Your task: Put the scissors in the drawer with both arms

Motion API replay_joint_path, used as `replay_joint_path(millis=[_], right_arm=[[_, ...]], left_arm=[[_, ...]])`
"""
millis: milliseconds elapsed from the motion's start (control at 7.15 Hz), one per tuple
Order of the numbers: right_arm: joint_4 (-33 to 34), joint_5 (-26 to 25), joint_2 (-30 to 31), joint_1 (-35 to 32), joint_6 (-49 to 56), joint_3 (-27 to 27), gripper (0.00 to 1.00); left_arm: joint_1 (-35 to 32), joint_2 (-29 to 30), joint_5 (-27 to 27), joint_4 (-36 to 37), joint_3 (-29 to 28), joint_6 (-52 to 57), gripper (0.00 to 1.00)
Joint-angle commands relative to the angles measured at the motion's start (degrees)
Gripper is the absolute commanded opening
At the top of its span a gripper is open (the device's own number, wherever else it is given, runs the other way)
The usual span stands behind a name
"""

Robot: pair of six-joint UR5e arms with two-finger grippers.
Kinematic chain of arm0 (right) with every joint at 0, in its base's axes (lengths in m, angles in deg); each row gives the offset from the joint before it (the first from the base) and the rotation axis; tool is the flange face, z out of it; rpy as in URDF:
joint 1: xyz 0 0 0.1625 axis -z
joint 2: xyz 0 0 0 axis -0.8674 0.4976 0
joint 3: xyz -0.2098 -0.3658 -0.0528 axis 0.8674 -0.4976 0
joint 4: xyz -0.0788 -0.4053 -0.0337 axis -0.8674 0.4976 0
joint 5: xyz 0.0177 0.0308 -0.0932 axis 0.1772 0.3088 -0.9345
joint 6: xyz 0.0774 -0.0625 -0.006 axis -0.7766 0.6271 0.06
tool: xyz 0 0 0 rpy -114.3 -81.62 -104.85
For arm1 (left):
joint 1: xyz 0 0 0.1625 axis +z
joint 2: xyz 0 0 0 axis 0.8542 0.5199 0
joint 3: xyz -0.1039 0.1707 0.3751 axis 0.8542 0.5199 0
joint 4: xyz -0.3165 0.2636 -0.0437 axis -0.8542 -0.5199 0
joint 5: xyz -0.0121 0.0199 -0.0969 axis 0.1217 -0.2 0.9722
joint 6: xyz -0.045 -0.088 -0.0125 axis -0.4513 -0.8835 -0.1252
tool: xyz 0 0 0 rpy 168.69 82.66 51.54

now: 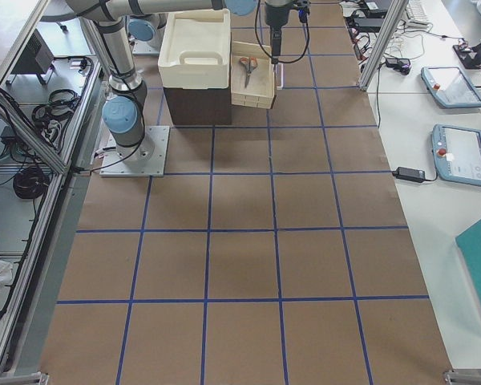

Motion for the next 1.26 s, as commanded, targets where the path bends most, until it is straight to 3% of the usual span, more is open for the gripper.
replay_joint_path(millis=[0,420,1119], right_arm=[[0.0,0.6,0.5,0.0,-0.1,0.0,1.0],[0.1,0.8,0.7,0.0,-0.1,0.1,1.0],[0.0,0.7,0.9,0.0,-0.1,0.1,1.0]], left_arm=[[0.2,-2.4,0.0,-3.4,-0.1,-2.5,1.0],[4.3,-3.3,4.6,-4.7,0.2,-2.5,1.0],[3.8,-4.9,4.2,-4.1,3.5,-2.1,0.99]])
